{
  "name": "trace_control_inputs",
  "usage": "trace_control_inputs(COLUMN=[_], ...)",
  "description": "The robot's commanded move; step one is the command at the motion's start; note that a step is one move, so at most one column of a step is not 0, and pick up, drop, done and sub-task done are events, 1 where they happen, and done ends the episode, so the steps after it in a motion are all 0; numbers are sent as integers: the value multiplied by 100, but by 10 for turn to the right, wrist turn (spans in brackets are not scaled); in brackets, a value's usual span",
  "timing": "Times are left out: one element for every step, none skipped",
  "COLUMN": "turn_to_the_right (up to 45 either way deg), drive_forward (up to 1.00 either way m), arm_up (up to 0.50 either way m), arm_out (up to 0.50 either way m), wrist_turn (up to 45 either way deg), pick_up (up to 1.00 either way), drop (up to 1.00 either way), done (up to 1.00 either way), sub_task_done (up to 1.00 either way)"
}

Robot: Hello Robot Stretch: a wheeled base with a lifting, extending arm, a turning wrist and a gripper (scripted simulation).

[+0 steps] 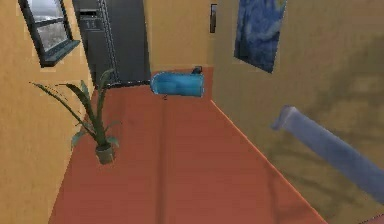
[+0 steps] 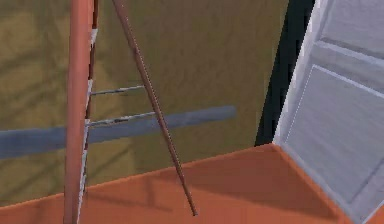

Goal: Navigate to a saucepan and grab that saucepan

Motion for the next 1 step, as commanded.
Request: trace_control_inputs(turn_to_the_right=[0], drive_forward=[100], arm_up=[0], arm_out=[0], wrist_turn=[0], pick_up=[0], drop=[0], done=[0], sub_task_done=[0])
